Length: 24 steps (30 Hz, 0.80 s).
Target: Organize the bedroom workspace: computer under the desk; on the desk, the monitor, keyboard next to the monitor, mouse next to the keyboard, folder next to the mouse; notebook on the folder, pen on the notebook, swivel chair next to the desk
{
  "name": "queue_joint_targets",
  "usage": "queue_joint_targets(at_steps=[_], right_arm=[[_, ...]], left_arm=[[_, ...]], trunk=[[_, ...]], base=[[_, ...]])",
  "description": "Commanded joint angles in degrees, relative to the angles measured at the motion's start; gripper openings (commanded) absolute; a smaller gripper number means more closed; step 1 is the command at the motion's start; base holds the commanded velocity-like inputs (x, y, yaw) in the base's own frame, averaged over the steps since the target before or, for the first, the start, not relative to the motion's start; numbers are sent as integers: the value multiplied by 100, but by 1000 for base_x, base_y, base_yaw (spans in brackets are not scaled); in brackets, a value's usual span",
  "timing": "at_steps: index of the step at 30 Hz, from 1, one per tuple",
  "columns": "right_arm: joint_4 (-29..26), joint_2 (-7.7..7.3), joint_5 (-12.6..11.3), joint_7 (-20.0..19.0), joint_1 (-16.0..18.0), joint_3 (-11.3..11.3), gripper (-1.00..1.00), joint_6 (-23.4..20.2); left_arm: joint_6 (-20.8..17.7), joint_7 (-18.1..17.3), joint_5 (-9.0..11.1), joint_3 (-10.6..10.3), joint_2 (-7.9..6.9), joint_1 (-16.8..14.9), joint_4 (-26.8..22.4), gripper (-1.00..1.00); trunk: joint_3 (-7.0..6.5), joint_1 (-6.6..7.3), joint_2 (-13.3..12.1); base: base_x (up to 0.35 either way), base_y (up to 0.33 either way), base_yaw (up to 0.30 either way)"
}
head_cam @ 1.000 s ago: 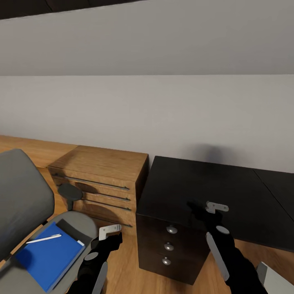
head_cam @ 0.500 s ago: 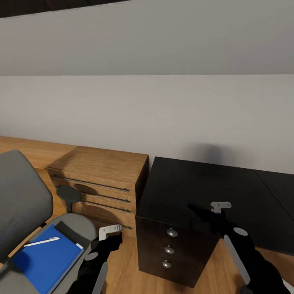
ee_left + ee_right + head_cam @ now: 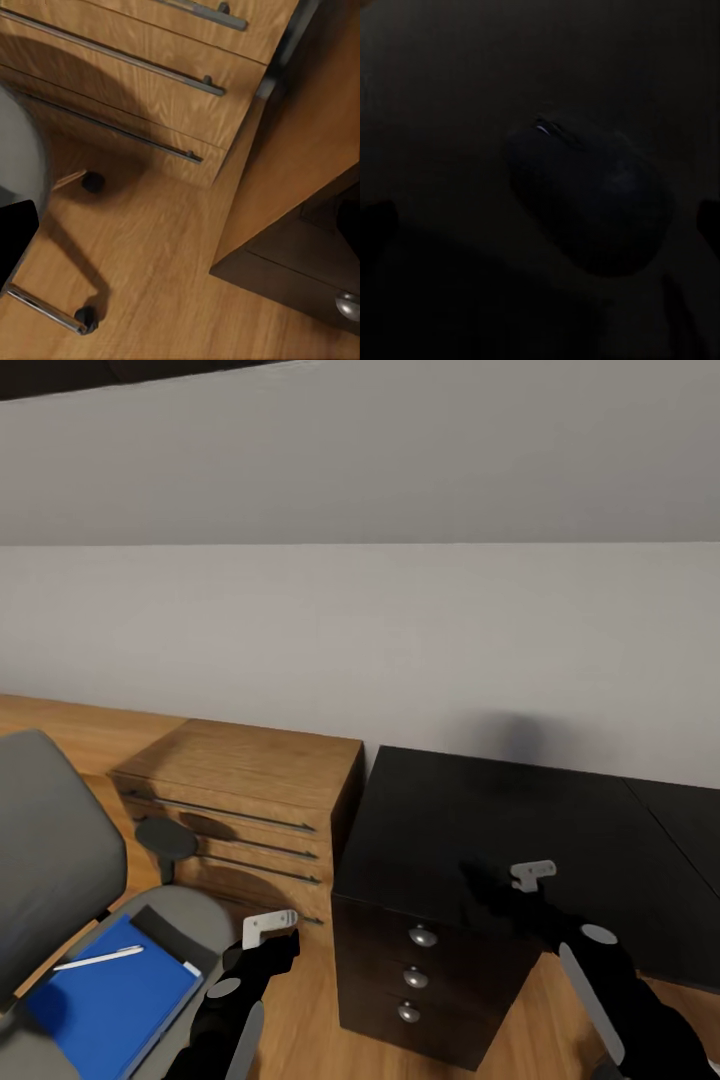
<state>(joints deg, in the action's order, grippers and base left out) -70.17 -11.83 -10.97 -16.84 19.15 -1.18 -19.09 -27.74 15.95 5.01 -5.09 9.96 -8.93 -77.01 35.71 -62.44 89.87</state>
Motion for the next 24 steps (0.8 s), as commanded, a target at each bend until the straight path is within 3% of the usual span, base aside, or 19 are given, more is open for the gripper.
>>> queue_joint_targets(at_steps=[1,11,15,24], right_arm=[[0,-7,-45,-28,2,-5,100,-34],[-17,0,-3,-77,1,-7,100,-3],[-30,4,-16,-84,1,192,100,48],[-32,13,-19,-62,1,259,100,108]], left_arm=[[-21,50,53,-10,-2,-3,-7,100],[-21,51,53,-10,-3,-3,-7,100],[-21,49,53,-10,-2,-3,-7,100],[-23,49,53,-10,-3,-3,-13,100]], trunk=[[6,-2,3],[6,-2,3],[6,-2,3],[6,-2,3]], base=[[246,0,0],[85,0,0],[3,0,0],[67,0,0]])
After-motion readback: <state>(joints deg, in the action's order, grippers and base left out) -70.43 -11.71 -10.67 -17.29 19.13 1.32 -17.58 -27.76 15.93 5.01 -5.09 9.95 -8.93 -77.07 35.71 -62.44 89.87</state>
